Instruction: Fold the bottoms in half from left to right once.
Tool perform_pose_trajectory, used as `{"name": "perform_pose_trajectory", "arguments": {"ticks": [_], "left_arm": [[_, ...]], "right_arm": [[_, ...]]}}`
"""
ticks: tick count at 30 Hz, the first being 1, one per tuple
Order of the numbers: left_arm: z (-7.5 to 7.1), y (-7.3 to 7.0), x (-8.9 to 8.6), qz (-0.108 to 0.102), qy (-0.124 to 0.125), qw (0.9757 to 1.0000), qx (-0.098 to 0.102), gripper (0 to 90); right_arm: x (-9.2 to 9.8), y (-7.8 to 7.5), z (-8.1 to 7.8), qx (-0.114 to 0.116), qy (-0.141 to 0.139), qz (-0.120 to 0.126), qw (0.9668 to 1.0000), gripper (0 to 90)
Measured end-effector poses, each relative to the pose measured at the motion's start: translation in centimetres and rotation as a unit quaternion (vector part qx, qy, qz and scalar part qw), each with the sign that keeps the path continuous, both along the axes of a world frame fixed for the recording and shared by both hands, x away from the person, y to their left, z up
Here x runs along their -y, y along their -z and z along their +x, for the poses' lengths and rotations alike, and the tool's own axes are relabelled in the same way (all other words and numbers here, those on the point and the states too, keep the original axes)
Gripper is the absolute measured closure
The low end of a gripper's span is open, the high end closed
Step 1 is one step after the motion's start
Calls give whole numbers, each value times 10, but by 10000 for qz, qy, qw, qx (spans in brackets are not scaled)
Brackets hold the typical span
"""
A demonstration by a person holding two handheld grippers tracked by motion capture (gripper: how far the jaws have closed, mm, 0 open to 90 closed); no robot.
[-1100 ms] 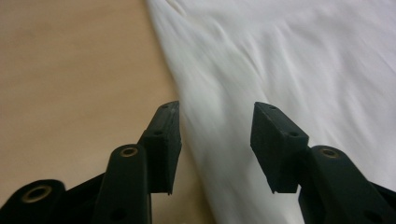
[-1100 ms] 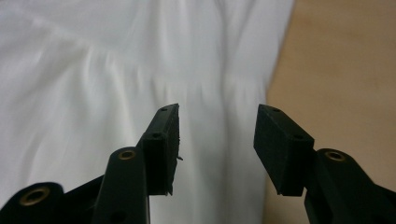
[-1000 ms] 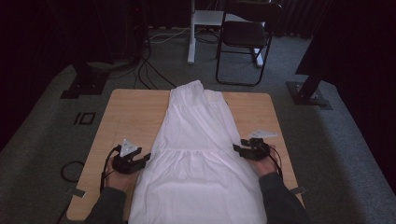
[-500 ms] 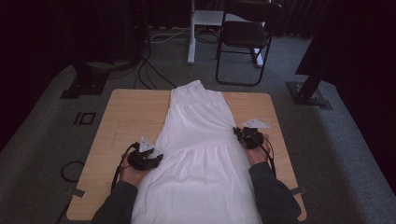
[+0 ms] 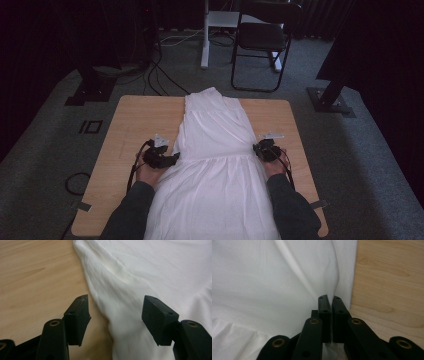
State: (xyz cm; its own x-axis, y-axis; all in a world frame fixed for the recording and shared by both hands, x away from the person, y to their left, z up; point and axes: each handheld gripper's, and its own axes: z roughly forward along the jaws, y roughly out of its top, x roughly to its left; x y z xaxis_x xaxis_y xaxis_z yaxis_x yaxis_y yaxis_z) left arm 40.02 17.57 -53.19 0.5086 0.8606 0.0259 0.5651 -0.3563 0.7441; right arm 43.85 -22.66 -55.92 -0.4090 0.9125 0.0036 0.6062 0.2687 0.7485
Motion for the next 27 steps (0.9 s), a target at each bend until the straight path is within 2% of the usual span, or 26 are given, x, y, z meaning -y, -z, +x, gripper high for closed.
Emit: {"name": "perform_pose_trajectory", "arguments": {"ticks": [3, 4, 5, 6, 7, 10, 13, 16, 22, 25, 27], "left_arm": [[16, 9, 10, 179, -18, 9997, -134, 402], [19, 12, 12, 210, -14, 9996, -194, 447], [21, 16, 11, 288, 65, 9993, -246, 561], [20, 16, 9, 174, 198, 9993, -263, 716], [18, 16, 8, 249, 173, 9993, -217, 877], [9, 17, 4, 281, 204, 9992, -207, 894], [-7, 18, -3, 265, 202, 9993, -175, 895], [-29, 20, -5, 237, 254, 9993, -125, 895], [-90, 23, -8, 117, 567, 9982, -166, 893], [-108, 24, -11, 126, 667, 9976, -150, 890], [-110, 24, -13, 129, 697, 9974, -126, 870]], "right_arm": [[3, 1, 1, -29, 12, 155, 9999, 862], [3, 1, 0, -20, 10, 159, 9999, 862], [3, 1, 0, -13, 8, 163, 9999, 862], [4, 1, 0, -11, 2, 176, 9998, 864], [4, 2, 0, -9, -2, 194, 9998, 865], [7, 2, -6, -43, -37, 307, 9995, 867], [9, 2, -20, -51, -146, 264, 9995, 870], [11, 2, -45, -105, -352, 188, 9991, 870], [20, 2, -98, -283, -574, 229, 9977, 870], [24, 2, -125, -393, -684, 291, 9965, 871], [25, 1, -136, -527, -793, 315, 9950, 862]]}}
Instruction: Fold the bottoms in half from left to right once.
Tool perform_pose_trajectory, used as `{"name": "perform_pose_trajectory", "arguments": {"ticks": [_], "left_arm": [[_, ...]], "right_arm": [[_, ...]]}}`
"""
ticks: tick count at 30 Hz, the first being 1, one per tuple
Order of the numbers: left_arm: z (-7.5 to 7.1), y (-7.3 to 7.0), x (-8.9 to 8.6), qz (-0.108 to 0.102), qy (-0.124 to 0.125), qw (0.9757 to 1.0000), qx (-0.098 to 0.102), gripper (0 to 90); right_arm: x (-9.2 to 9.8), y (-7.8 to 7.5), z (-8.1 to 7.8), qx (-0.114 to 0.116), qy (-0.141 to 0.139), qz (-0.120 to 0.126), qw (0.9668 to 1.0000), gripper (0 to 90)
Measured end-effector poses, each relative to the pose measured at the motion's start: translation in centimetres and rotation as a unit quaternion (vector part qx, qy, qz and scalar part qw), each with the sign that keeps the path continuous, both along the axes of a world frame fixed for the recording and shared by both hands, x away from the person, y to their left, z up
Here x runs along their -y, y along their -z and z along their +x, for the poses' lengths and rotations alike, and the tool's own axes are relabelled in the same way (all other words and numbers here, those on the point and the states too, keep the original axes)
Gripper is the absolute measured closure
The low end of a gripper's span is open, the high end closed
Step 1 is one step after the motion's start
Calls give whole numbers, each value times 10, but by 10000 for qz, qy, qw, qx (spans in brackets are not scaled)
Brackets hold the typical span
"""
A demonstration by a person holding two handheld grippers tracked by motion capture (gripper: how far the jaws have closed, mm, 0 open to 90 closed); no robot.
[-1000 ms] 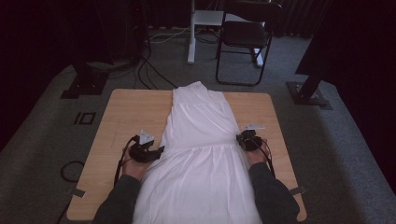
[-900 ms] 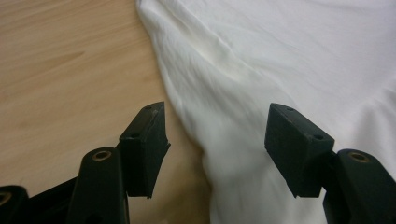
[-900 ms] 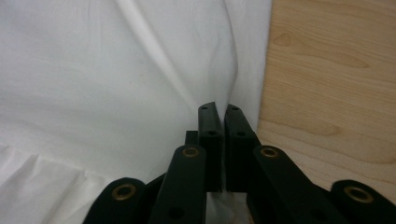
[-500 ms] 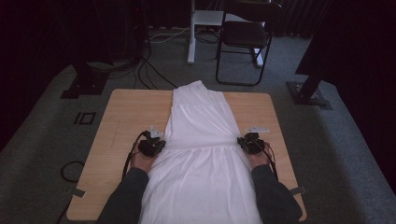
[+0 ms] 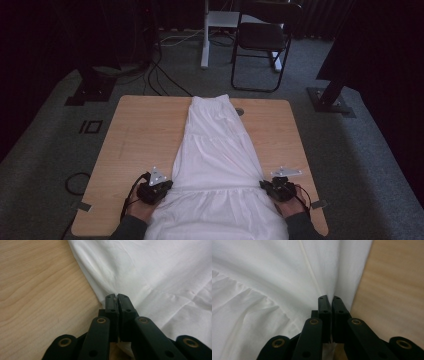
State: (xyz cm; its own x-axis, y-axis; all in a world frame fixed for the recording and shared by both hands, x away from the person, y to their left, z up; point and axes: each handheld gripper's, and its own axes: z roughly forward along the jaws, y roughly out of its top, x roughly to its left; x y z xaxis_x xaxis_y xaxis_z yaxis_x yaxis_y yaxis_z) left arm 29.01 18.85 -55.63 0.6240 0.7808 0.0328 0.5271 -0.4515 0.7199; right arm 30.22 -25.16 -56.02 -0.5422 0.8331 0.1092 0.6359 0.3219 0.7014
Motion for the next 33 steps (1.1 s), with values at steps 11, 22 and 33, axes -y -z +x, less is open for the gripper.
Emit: {"name": "perform_pose_trajectory", "arguments": {"ticks": [11, 22, 33], "left_arm": [[8, 4, -2, -222, -144, 9996, 37, 652], [6, 6, -1, -241, -67, 9996, 118, 557], [5, 6, 0, -237, -31, 9996, 131, 547]], "right_arm": [[-16, -35, 61, 711, -112, 331, 9969, 577], [-66, -20, 138, 244, -263, 91, 9993, 823], [-31, -51, 150, 1264, 807, -389, 9879, 895]]}}
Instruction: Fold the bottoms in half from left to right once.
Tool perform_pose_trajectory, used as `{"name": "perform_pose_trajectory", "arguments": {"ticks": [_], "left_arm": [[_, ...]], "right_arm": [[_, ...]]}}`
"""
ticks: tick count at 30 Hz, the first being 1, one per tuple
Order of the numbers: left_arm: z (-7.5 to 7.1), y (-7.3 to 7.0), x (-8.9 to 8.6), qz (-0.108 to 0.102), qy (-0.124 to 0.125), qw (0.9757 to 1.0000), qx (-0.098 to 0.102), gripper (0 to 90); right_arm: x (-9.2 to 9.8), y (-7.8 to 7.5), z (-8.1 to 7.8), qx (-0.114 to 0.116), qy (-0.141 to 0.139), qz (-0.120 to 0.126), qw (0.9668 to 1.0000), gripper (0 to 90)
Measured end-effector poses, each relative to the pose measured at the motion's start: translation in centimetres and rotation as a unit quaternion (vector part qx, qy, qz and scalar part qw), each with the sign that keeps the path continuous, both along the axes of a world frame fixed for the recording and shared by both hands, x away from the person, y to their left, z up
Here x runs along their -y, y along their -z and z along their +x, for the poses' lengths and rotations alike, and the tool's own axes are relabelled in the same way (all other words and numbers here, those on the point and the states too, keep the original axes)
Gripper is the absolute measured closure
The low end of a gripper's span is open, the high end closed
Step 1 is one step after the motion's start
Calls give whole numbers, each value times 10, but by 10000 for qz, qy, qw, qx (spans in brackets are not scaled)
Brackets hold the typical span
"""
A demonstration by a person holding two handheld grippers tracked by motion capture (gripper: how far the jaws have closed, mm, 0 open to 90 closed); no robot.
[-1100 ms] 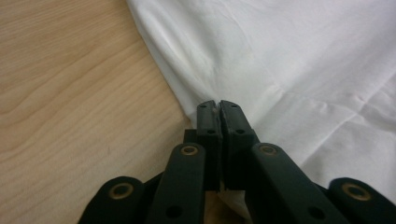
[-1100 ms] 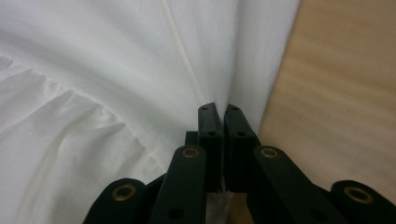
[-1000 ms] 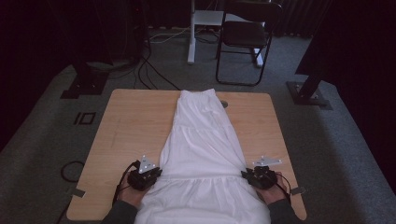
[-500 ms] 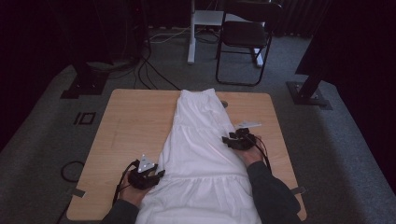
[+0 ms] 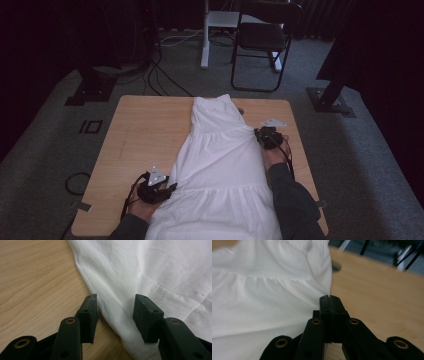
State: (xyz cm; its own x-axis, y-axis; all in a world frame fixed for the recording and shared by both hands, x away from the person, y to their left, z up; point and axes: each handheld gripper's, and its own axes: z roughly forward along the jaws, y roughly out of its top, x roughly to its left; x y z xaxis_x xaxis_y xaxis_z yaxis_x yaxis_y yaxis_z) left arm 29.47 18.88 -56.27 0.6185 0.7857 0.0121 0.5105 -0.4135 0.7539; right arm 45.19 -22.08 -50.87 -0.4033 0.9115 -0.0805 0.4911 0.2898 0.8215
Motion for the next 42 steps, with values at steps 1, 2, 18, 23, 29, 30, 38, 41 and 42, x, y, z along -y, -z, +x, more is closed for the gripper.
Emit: {"name": "perform_pose_trajectory", "arguments": {"ticks": [1, 2, 18, 23, 29, 30, 38, 41, 42], "left_arm": [[0, 0, 0, -7, 12, 10000, -5, 545], [1, 0, -1, -5, 26, 10000, -20, 544], [117, -20, 46, 18, -347, 9993, -104, 538], [116, -9, 52, 66, -159, 9997, -144, 774], [89, -8, 38, -41, -104, 9996, -258, 822], [74, -7, 34, -179, -129, 9993, -298, 823], [9, -3, 28, -132, 138, 9995, -237, 816], [-2, -3, 27, -68, 205, 9996, -182, 802], [-5, -2, 27, -52, 215, 9996, -149, 802]], "right_arm": [[1, 9, 4, -172, 34, -5, 9998, 894], [0, 20, 7, -362, 34, -25, 9993, 893], [-4, 50, 7, -625, 40, -34, 9980, 884], [-6, 50, 4, -629, 28, -48, 9980, 887], [-9, 48, -26, -788, -217, -167, 9965, 887], [-10, 48, -34, -767, -271, -186, 9965, 887], [-8, 49, -105, -980, -671, -44, 9929, 886], [-3, 49, -122, -1106, -813, 114, 9905, 883], [-1, 50, -126, -1145, -875, 168, 9894, 871]]}}
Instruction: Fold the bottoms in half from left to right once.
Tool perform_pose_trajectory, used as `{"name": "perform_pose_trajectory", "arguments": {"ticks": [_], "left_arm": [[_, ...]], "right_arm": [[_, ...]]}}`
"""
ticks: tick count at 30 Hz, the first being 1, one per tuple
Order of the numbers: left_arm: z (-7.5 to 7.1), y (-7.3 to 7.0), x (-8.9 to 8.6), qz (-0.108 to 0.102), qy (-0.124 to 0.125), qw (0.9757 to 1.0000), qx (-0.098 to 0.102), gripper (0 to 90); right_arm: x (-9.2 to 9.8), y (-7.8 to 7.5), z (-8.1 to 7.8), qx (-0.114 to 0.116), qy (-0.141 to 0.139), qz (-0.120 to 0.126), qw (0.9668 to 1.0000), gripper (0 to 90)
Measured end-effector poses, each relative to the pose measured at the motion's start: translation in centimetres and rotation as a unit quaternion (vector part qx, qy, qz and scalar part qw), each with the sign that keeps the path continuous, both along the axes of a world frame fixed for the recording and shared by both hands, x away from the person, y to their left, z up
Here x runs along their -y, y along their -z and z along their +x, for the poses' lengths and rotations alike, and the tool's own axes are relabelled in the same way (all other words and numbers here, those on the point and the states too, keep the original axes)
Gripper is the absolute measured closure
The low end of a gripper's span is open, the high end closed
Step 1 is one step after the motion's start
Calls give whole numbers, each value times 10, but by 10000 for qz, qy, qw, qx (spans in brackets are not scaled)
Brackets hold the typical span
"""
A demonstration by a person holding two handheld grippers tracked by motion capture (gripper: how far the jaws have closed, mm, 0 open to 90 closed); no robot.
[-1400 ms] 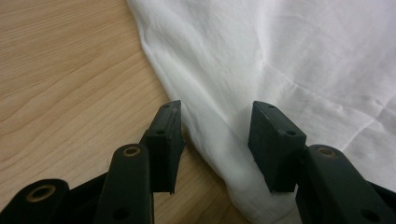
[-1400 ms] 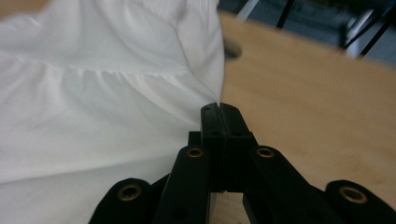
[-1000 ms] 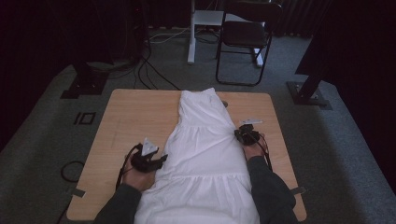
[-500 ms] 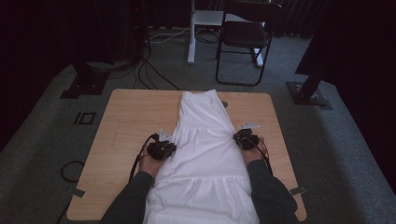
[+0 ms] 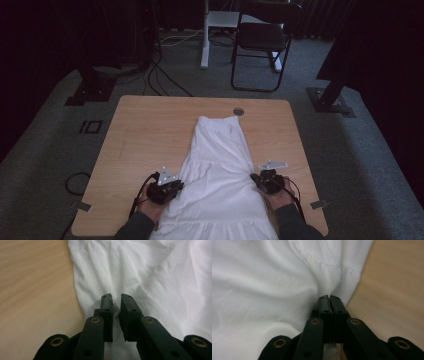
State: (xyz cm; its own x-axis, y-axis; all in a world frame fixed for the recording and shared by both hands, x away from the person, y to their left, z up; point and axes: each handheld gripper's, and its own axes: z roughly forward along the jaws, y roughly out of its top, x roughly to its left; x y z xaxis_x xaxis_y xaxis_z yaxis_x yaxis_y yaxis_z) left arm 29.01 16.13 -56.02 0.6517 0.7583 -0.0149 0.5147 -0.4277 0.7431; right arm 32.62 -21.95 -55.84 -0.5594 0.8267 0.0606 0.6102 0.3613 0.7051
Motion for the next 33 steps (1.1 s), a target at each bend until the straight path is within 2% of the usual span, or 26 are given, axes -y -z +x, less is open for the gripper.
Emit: {"name": "perform_pose_trajectory", "arguments": {"ticks": [1, 2, 3, 5, 7, 11, 14, 16, 17, 18, 19, 20, 21, 22, 23, 24, 25, 26, 27, 28, 30, 31, 32, 33], "left_arm": [[1, 0, 0, 0, 8, 10000, -14, 794], [3, 0, 1, -11, 17, 10000, -12, 791], [4, 0, 2, -4, 38, 10000, 1, 789], [7, 0, 4, -23, 39, 10000, 14, 787], [8, 1, 6, -9, 60, 10000, 51, 783], [8, 2, 6, -65, 76, 9999, 98, 774], [8, 3, 6, -80, 102, 9998, 134, 757], [7, 3, 7, -83, 131, 9998, 138, 733], [7, 3, 7, -69, 159, 9998, 138, 718], [6, 3, 8, -46, 174, 9997, 161, 698], [6, 3, 8, -36, 178, 9997, 174, 690], [6, 3, 8, -29, 185, 9997, 173, 682], [5, 3, 9, -32, 192, 9997, 174, 677], [5, 3, 9, -33, 193, 9997, 172, 672], [5, 3, 9, -29, 201, 9996, 176, 670], [5, 3, 9, -29, 208, 9996, 176, 665], [5, 3, 9, -32, 221, 9996, 171, 660], [5, 3, 9, -27, 233, 9996, 166, 653], [5, 3, 10, -9, 230, 9996, 178, 648], [5, 3, 11, -5, 221, 9996, 199, 647], [4, 3, 11, 19, 227, 9995, 208, 645], [5, 3, 11, 15, 229, 9995, 205, 645], [5, 3, 11, 16, 231, 9995, 206, 645], [5, 3, 11, 8, 231, 9995, 202, 644]], "right_arm": [[5, -1, -4, -164, -88, 165, 9997, 767], [8, -3, -3, -132, -65, 216, 9997, 695], [13, -6, 0, -40, -25, 388, 9992, 631], [20, -17, 11, 94, 102, 799, 9967, 571], [19, -30, 29, 258, 178, 987, 9946, 560], [0, -43, 67, 359, 22, 968, 9946, 574], [-21, -39, 99, 132, -131, 976, 9951, 558], [-35, -32, 118, 4, -191, 829, 9964, 531], [-39, -29, 123, -81, -200, 828, 9963, 531], [-43, -23, 134, -410, -263, 879, 9949, 539], [-46, -20, 141, -674, -220, 778, 9945, 627], [-47, -19, 146, -836, -198, 611, 9944, 757], [-46, -22, 148, -808, -204, 487, 9953, 840], [-45, -29, 148, -549, -139, 395, 9976, 883], [-43, -40, 146, -173, -43, 354, 9992, 886], [-40, -51, 142, 259, 42, 411, 9988, 887], [-37, -61, 138, 699, 130, 444, 9965, 887], [-35, -69, 134, 1108, 192, 318, 9931, 887], [-34, -73, 132, 1448, 290, 174, 9889, 883], [-34, -74, 131, 1633, 317, 108, 9860, 878], [-34, -71, 133, 1634, 274, 97, 9861, 864], [-37, -62, 136, 1511, 332, -126, 9879, 833], [-37, -50, 141, 1261, 352, -249, 9911, 801], [-36, -41, 144, 954, 369, -239, 9945, 759]]}}
